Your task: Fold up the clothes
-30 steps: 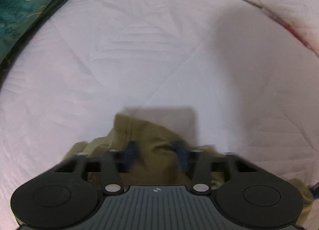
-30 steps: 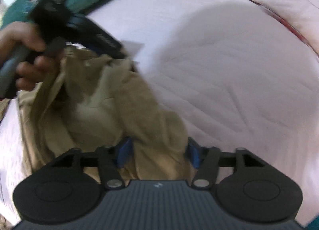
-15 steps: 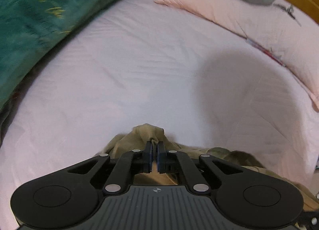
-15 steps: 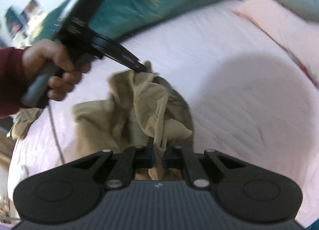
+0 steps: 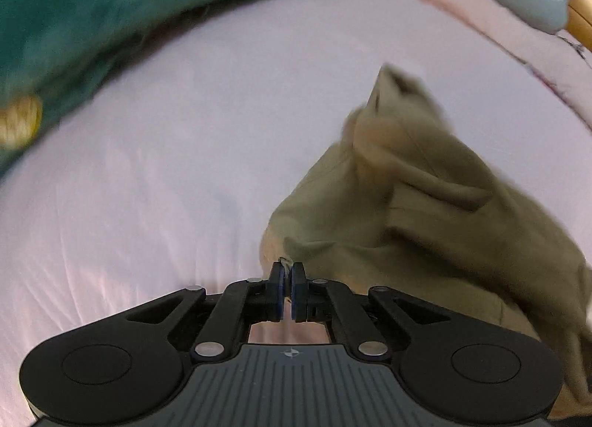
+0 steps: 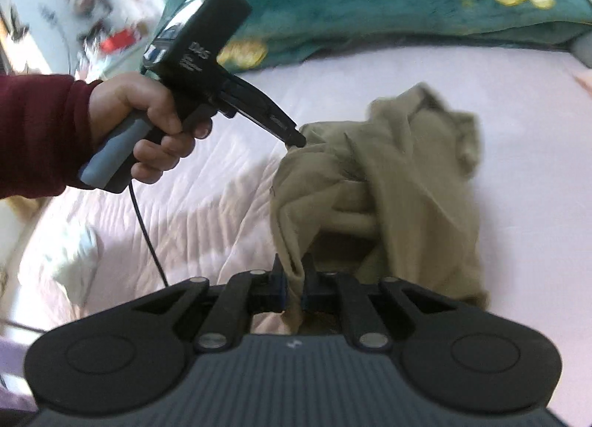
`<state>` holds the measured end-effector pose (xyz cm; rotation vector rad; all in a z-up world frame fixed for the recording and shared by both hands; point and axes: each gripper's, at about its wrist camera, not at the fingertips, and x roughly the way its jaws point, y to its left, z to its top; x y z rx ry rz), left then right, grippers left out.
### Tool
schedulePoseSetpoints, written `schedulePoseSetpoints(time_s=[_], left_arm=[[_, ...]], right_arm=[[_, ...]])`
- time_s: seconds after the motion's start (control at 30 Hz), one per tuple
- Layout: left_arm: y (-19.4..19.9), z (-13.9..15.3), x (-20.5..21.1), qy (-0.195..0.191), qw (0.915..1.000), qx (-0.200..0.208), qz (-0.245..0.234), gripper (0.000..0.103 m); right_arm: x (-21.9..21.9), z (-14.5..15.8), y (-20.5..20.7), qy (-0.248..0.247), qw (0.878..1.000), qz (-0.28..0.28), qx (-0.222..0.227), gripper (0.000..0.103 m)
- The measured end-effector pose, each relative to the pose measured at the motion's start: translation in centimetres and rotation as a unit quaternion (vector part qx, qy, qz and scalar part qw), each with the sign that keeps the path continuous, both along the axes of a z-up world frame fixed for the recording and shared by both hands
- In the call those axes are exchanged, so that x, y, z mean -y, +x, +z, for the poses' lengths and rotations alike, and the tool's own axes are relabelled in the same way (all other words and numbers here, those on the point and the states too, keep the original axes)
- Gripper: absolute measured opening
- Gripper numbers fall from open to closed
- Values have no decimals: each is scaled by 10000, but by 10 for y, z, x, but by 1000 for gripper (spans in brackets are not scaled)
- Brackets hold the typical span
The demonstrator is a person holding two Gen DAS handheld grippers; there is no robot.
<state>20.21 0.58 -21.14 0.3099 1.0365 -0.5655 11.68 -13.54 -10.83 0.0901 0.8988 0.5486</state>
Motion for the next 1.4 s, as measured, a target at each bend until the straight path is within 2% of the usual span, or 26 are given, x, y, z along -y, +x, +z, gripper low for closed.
schedulePoseSetpoints(time_s=[0.1,0.17,0.2,0.23,0.3,0.4,0.5,0.57,0.67,0.73,0.8,1.0,1.07,1.17,1.27,1.4], left_arm=[[0,-18,-20,-247,9994,15,240,16],[-1,-13,-29,-537,9976,-24,431,17],[-4,-7,-34,-635,9970,-38,448,22],[-9,2,-38,-652,9969,-8,436,34],[-18,20,-45,-558,9970,114,529,52],[-35,51,-55,-367,9962,271,747,53],[-56,90,-59,-121,9942,309,1023,53],[-71,120,-61,-100,9921,251,1227,53],[-98,163,-58,-114,9880,109,1536,60],[-120,182,-49,-19,9852,15,1712,65],[-134,198,-31,19,9833,-89,1818,66],[-148,217,19,-98,9637,-345,2646,66],[-154,222,34,-11,9610,-341,2743,66],[-164,227,48,9,9550,-442,2932,66],[-172,227,57,-44,9486,-573,3113,67],[-179,224,66,30,9468,-609,3161,68]], right_arm=[[-7,-3,-1,-219,9995,-200,-121,12],[-12,-5,-1,-366,9986,-333,-202,14],[-14,-5,-1,-439,9979,-399,-242,20],[-17,-6,-2,-512,9972,-465,-282,25],[-21,-7,-3,-654,9954,-597,-355,42],[-5,16,-2,-739,9944,-703,-293,50],[11,39,7,-816,9932,-783,-261,53],[22,53,13,-867,9924,-836,-239,53],[38,75,22,-943,9911,-916,-207,61],[49,90,28,-994,9901,-969,-185,63],[59,105,34,-1045,9891,-1022,-164,64],[88,140,60,-1209,9863,-1115,-139,66],[92,149,69,-1097,9883,-1056,-123,67],[92,165,77,-1077,9903,-879,-76,76],[89,166,77,-1069,9922,-638,-108,78],[86,161,74,-1115,9929,-365,-184,81]])
